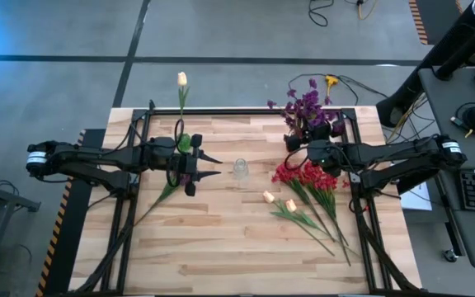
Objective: Sort flowers into vase by color
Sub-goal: Put the bottom violet flowers into the red vase
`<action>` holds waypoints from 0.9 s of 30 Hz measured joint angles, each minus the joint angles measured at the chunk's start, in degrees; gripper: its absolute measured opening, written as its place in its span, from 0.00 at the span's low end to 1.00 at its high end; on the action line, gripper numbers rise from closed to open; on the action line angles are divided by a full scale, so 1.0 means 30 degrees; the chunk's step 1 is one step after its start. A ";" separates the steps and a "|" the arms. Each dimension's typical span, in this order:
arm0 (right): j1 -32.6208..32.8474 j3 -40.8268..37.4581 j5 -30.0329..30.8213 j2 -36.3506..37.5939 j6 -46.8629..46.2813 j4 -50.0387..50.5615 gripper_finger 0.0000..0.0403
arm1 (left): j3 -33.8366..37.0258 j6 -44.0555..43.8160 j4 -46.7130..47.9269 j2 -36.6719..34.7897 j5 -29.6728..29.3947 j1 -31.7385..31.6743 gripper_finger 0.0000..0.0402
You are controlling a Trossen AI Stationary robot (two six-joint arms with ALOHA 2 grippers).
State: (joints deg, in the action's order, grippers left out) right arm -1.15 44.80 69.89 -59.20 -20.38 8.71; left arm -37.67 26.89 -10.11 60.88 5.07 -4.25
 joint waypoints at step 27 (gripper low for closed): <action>0.0000 -0.0007 -0.0452 -0.0341 -0.0233 0.0039 0.07 | -0.0001 0.0000 -0.0031 0.0000 0.0000 0.0000 0.29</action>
State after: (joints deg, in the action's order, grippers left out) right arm -1.15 44.77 68.53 -60.23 -21.08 8.83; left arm -37.68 26.89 -10.20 60.88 5.06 -4.25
